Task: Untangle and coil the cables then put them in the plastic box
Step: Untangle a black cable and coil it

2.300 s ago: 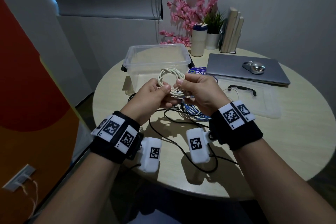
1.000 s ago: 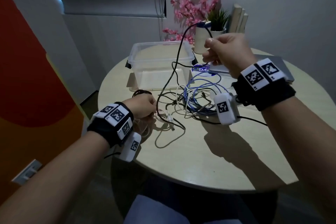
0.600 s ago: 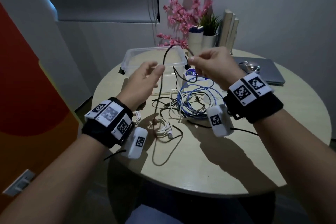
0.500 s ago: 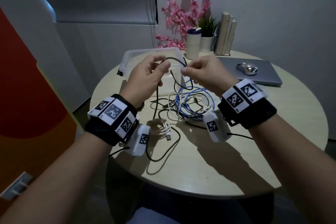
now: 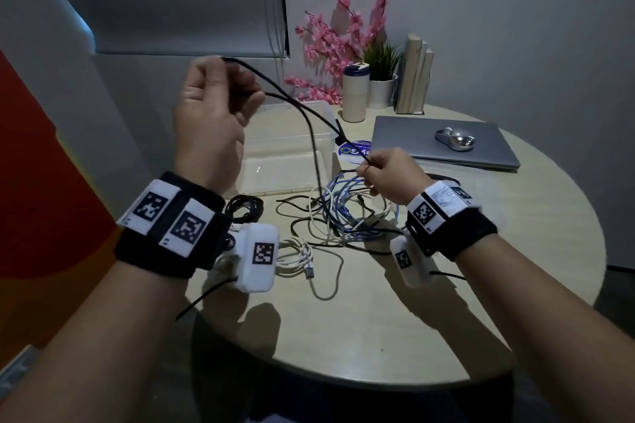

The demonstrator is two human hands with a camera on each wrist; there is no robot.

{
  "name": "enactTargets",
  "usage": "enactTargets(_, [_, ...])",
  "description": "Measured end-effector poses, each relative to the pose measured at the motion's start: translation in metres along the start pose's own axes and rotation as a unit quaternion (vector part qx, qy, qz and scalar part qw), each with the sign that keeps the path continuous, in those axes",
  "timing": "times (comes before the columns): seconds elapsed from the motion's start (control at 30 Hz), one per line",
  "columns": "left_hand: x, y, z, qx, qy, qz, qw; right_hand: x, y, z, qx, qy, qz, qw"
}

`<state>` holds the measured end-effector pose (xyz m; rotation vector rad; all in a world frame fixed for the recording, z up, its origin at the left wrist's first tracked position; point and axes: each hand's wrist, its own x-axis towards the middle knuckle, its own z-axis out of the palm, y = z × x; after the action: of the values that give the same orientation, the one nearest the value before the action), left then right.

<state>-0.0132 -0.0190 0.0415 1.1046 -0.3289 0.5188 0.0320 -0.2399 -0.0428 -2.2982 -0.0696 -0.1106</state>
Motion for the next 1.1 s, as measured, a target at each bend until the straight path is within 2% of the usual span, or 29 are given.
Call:
enactTargets(0.17, [0.011, 0.004, -0.015, -0.066, 0.104, -0.002, 0.992, 0.006, 0.014, -0.015, 0.025, 0.069, 0.034, 0.997])
enactTargets(0.27, [0.013, -0.007, -0.024, -0.005, 0.118, -0.071, 0.99, 0.006, 0.012, -0.029, 0.058, 0.164, 0.026, 0.984])
enactTargets(0.33, [0.01, -0.015, -0.026, 0.093, 0.075, -0.161, 0.98, 0.006, 0.005, -0.039, 0.072, 0.213, 0.006, 0.974])
enactTargets(0.37, [0.008, -0.02, -0.026, 0.156, 0.042, -0.207, 0.965, 0.006, 0.0, -0.044, 0.082, 0.22, -0.004, 0.972])
enactTargets(0.43, [0.003, -0.031, -0.025, 0.289, -0.022, -0.27, 0.918, 0.005, -0.011, -0.05, 0.097, 0.217, -0.015, 0.971])
enactTargets(0.5, [-0.003, -0.037, -0.021, 0.391, -0.059, -0.257, 0.882, 0.004, -0.019, -0.053, 0.11, 0.219, -0.027, 0.969])
enactTargets(0.53, [-0.005, -0.037, -0.018, 0.408, -0.071, -0.233, 0.88, 0.002, -0.024, -0.053, 0.118, 0.216, -0.035, 0.969])
enactTargets(0.6, [-0.01, -0.037, -0.009, 0.407, -0.106, -0.181, 0.889, -0.004, -0.034, -0.05, 0.137, 0.173, -0.06, 0.973])
enactTargets(0.73, [-0.019, -0.043, 0.01, 0.37, -0.191, -0.099, 0.904, -0.018, -0.052, -0.032, 0.171, 0.043, -0.13, 0.976])
enactTargets(0.8, [-0.02, -0.048, 0.014, 0.363, -0.206, -0.071, 0.906, -0.021, -0.057, -0.024, 0.195, 0.017, -0.143, 0.97])
enactTargets(0.9, [-0.018, -0.049, 0.013, 0.34, -0.165, -0.065, 0.923, -0.021, -0.054, -0.02, 0.232, -0.002, -0.13, 0.964])
enactTargets(1.0, [-0.011, -0.04, 0.009, 0.246, -0.065, -0.089, 0.963, -0.022, -0.046, -0.018, 0.263, -0.022, -0.091, 0.96])
enactTargets(1.1, [-0.003, -0.031, 0.0, 0.227, 0.005, -0.109, 0.968, -0.025, -0.04, -0.016, 0.287, -0.044, -0.063, 0.955])
